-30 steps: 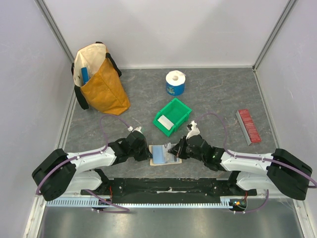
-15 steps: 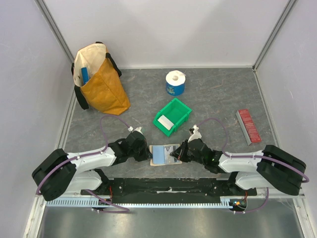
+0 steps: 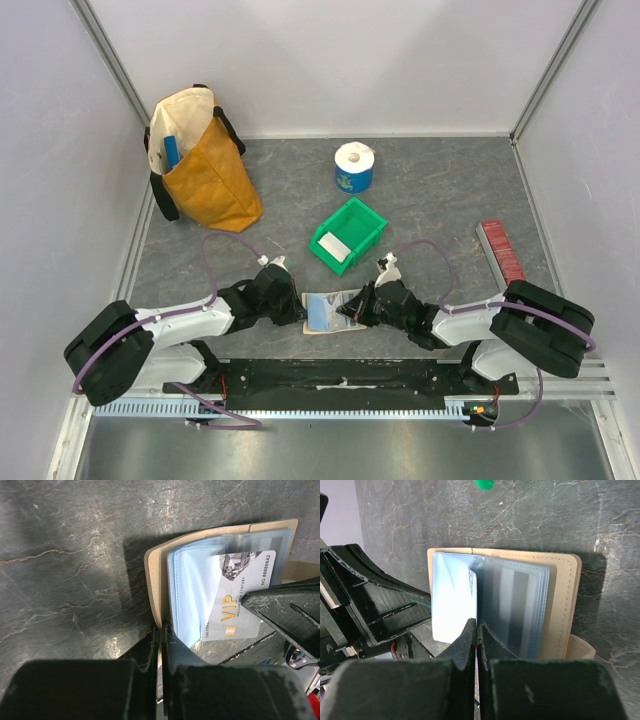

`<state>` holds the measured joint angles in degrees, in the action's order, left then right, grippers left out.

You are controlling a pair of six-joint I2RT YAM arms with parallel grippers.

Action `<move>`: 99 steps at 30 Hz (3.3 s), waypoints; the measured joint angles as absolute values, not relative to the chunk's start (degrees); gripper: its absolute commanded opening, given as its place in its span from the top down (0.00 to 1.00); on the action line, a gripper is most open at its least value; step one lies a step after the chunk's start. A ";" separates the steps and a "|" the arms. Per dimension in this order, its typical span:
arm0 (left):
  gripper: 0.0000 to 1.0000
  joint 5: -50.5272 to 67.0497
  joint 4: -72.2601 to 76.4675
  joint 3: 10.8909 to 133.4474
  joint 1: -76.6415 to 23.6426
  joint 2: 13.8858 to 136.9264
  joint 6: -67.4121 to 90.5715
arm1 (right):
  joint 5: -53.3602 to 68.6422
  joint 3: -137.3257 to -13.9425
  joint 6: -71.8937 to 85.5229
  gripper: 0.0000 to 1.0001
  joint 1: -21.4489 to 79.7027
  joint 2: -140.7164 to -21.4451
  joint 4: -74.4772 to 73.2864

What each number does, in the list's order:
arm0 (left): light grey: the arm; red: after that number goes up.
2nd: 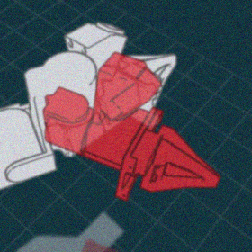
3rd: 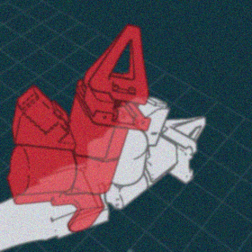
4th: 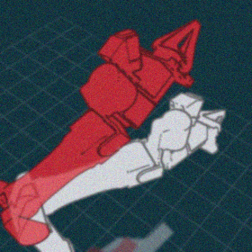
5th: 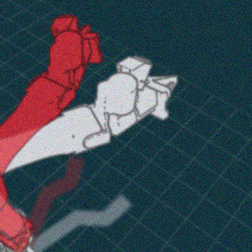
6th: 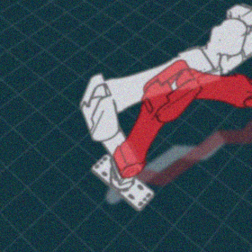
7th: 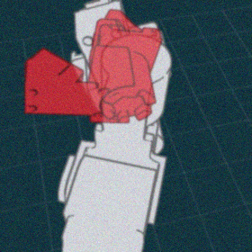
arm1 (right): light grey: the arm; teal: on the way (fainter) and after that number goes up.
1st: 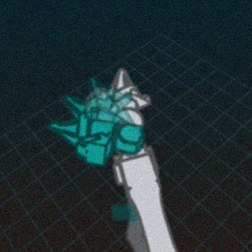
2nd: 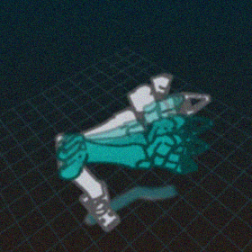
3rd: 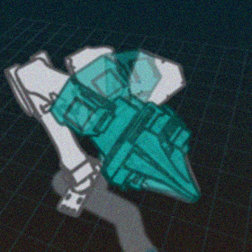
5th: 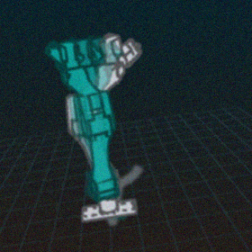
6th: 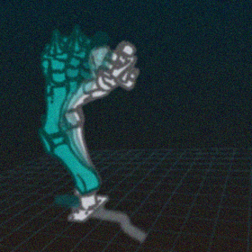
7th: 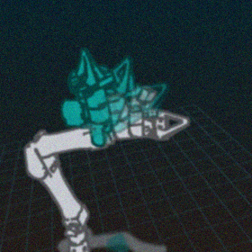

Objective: Put the credit cards into the card holder
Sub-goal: Insert the credit card into the card holder.

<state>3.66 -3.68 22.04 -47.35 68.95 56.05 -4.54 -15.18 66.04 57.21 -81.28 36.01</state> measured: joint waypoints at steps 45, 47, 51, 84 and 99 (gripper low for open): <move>0.98 4.67 -2.63 22.04 -47.31 69.63 56.05 | -7.42 -14.85 64.53 1.00 55.94 -79.59 33.12; 0.98 4.67 -2.63 22.04 -47.31 69.63 56.05 | -7.49 -15.07 64.25 1.00 55.94 -79.42 32.40; 0.98 4.67 -2.61 22.04 -47.33 69.60 56.05 | -7.81 -15.79 63.09 1.00 55.99 -77.69 29.76; 0.98 4.69 -2.35 21.89 -47.33 69.58 56.05 | -10.24 -14.57 65.52 1.00 56.84 -77.19 30.13; 0.98 5.13 -0.97 21.17 -47.20 69.58 57.69 | -9.26 -14.68 69.43 1.00 59.81 -84.27 39.46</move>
<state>5.13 -0.97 21.17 -47.20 69.58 57.69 -9.26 -14.68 69.43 59.81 -84.27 39.46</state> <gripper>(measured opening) 0.032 0.006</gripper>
